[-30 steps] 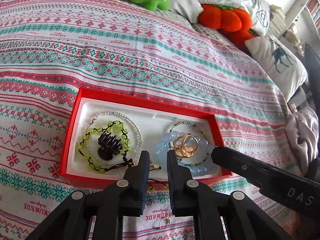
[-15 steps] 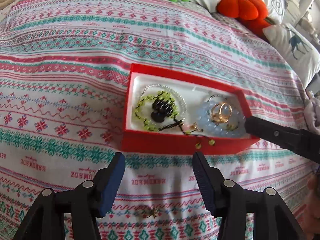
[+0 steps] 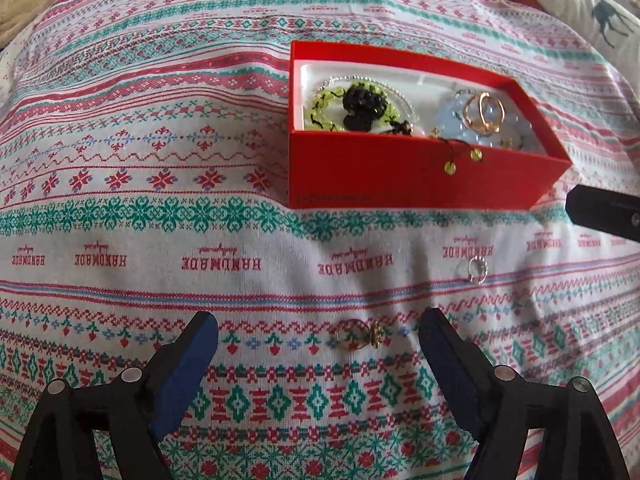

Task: Organize jewelry
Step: 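Grasp the gold ring on the bedspread with the left gripper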

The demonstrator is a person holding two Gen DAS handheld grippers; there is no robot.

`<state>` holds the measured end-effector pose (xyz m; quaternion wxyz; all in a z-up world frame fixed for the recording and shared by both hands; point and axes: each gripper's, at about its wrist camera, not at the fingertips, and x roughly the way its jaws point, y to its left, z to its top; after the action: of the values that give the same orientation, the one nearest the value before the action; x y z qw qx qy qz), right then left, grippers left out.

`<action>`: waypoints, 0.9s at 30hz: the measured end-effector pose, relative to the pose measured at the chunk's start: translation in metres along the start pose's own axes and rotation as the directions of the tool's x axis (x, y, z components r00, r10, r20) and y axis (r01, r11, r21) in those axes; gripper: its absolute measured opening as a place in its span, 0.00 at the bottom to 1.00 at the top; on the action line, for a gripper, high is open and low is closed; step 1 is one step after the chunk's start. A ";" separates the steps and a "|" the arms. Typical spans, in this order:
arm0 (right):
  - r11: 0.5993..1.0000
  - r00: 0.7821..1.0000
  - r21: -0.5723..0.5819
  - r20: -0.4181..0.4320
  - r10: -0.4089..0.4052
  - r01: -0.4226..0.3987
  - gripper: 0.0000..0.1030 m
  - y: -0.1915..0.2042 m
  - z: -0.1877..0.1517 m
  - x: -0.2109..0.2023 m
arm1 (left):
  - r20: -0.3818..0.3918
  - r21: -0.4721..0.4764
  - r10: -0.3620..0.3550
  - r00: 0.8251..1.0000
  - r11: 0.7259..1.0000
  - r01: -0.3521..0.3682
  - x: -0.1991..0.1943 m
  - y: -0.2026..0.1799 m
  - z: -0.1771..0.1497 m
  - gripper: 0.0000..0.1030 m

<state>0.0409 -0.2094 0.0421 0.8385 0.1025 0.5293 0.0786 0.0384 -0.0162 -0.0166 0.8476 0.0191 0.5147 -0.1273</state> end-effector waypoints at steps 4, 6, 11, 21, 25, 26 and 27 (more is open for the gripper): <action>1.000 0.999 -0.008 -0.015 -0.028 0.028 0.66 -0.003 -0.008 0.002 | 0.021 0.053 0.011 1.000 0.999 -0.012 0.002 -0.006 -0.014 0.83; 0.999 0.999 -0.015 -0.021 -0.042 0.042 0.67 -0.004 -0.012 0.002 | 0.034 0.061 -0.002 0.999 0.998 0.000 0.001 -0.006 -0.019 0.83; 0.997 0.997 -0.040 -0.033 -0.072 0.070 0.67 -0.007 -0.019 0.002 | 0.056 0.077 -0.026 0.998 0.997 0.021 0.000 -0.006 -0.024 0.83; 0.990 0.992 -0.094 -0.064 -0.111 0.105 0.67 -0.009 -0.038 0.003 | 0.079 0.127 0.021 0.997 0.991 -0.031 0.003 -0.013 -0.031 0.83; 0.988 0.990 -0.092 -0.058 -0.127 0.121 0.67 -0.010 -0.045 0.005 | 0.102 0.137 -0.002 0.995 0.991 -0.012 0.002 -0.014 -0.032 0.75; 0.988 0.990 -0.089 -0.058 -0.129 0.123 0.67 -0.010 -0.046 0.005 | 0.106 0.142 -0.006 0.994 0.990 -0.010 0.002 -0.015 -0.033 0.70; 0.988 0.990 -0.088 -0.059 -0.129 0.124 0.67 -0.010 -0.047 0.007 | 0.109 0.148 -0.010 0.994 0.989 -0.006 0.002 -0.016 -0.034 0.67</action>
<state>0.0015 -0.2130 0.0138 0.8278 0.0306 0.5579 0.0509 0.0065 -0.0263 -0.0328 0.8706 0.0746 0.4568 -0.1668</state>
